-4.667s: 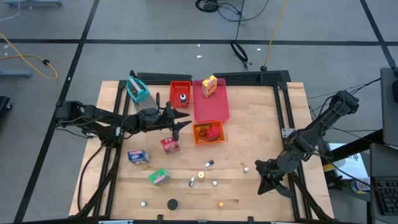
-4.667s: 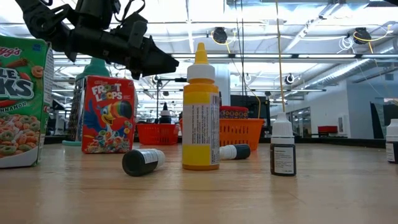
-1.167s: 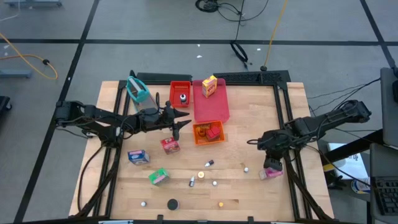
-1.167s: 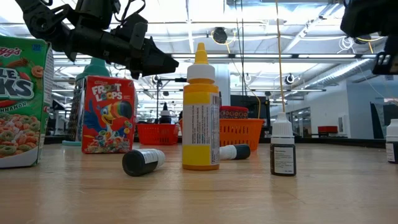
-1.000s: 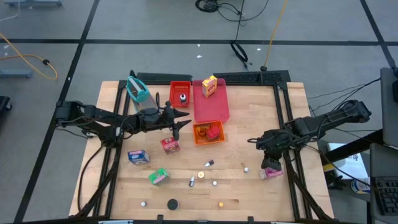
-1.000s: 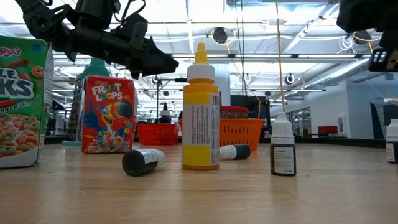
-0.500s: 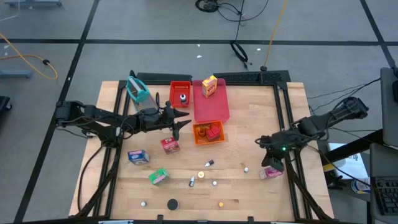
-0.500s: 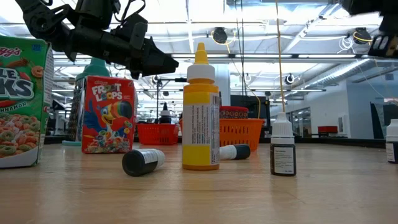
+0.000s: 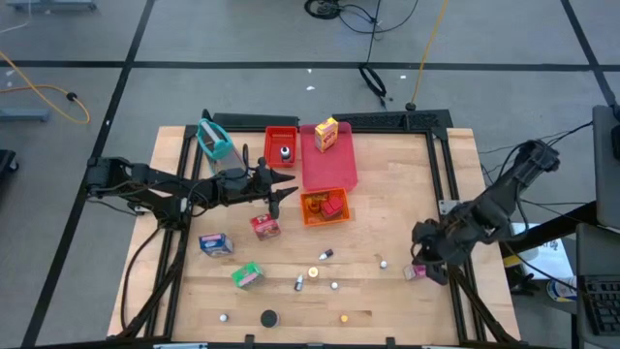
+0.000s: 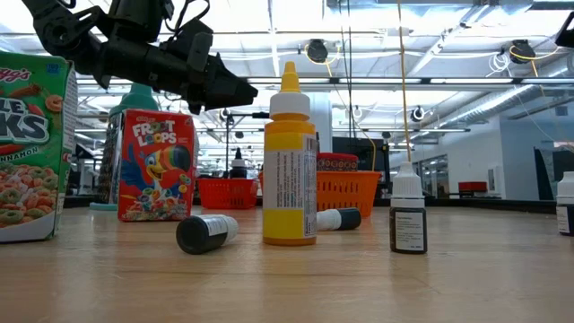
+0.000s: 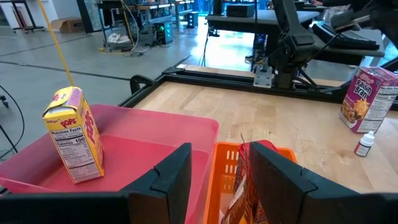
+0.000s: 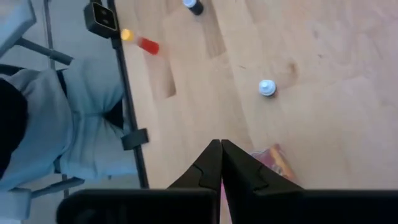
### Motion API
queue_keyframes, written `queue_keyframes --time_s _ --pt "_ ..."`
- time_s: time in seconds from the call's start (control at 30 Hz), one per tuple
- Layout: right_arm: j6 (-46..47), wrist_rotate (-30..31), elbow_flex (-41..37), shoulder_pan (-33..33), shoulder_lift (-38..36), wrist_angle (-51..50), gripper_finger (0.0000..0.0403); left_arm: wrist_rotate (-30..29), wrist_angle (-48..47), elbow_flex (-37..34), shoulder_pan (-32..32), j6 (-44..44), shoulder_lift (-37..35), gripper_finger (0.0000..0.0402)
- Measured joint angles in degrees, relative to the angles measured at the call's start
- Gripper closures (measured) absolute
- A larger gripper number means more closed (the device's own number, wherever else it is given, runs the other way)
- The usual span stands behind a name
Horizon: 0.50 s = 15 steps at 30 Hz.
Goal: Pick & Place Kitchen Items
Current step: Put the purple cereal box into the pink bin
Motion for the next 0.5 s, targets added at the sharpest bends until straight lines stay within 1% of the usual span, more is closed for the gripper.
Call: queue_keyframes --time_s 0.1,0.2,0.33,0.5 --pt "2.68 3.18 0.17 1.95 0.7 -0.55 0.0391 0.0 0.0 0.0 -0.02 0.0 0.0 0.0238" --pt "2.81 3.55 0.17 4.03 1.38 0.18 0.0371 0.0 -0.02 -0.02 0.0 0.0 0.0 0.0238" --pt "3.07 5.45 0.17 6.57 2.38 0.7 0.0329 0.0 0.0 -0.02 -0.02 0.0 0.0 0.0238" --pt "3.98 10.43 0.17 9.83 3.87 0.96 0.0272 0.0 0.0 0.0 0.0 0.0 0.0 0.0238"
